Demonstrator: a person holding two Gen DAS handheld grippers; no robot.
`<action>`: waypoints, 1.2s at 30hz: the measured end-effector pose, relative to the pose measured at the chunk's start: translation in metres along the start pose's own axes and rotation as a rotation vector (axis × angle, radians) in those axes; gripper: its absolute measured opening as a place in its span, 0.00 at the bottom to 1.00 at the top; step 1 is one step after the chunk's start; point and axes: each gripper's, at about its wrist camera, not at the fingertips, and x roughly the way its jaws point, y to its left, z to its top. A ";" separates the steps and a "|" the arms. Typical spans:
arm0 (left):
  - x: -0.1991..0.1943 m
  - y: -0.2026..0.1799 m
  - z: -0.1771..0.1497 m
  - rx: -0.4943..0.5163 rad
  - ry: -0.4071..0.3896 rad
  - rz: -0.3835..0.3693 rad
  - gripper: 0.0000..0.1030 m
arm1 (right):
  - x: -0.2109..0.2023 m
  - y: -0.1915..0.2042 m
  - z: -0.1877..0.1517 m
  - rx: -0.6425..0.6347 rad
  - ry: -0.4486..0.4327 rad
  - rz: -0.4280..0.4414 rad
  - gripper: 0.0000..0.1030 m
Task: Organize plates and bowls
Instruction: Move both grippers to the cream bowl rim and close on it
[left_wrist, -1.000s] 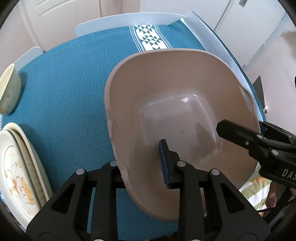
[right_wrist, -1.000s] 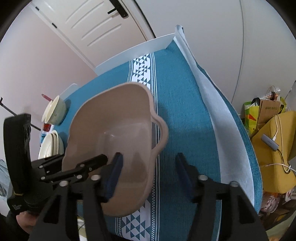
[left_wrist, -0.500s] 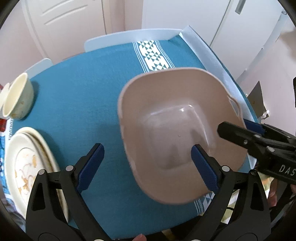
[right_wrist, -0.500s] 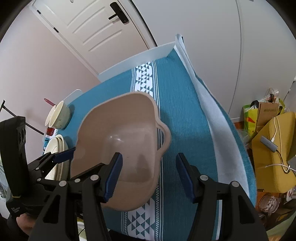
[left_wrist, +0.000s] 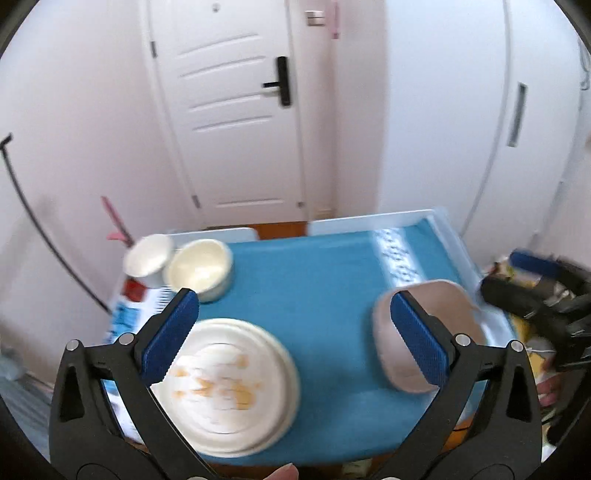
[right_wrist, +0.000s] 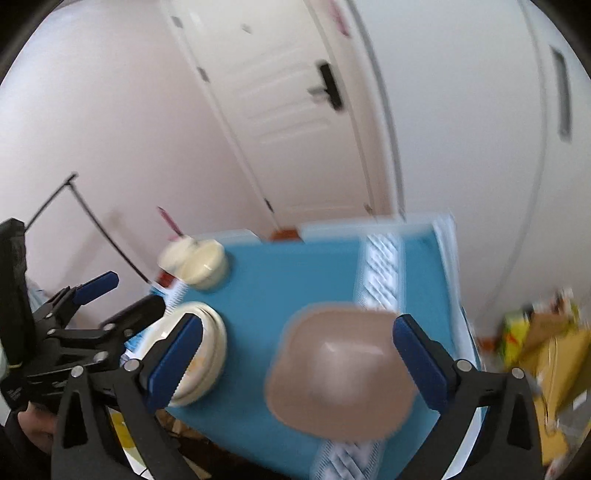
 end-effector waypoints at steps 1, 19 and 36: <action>0.001 0.009 0.002 -0.008 0.011 0.016 1.00 | 0.000 0.008 0.006 -0.018 -0.021 0.018 1.00; 0.080 0.184 0.025 -0.176 0.114 0.023 1.00 | 0.131 0.120 0.079 -0.141 0.091 -0.053 1.00; 0.255 0.247 -0.019 -0.324 0.400 -0.187 0.45 | 0.335 0.136 0.045 -0.008 0.447 -0.052 0.47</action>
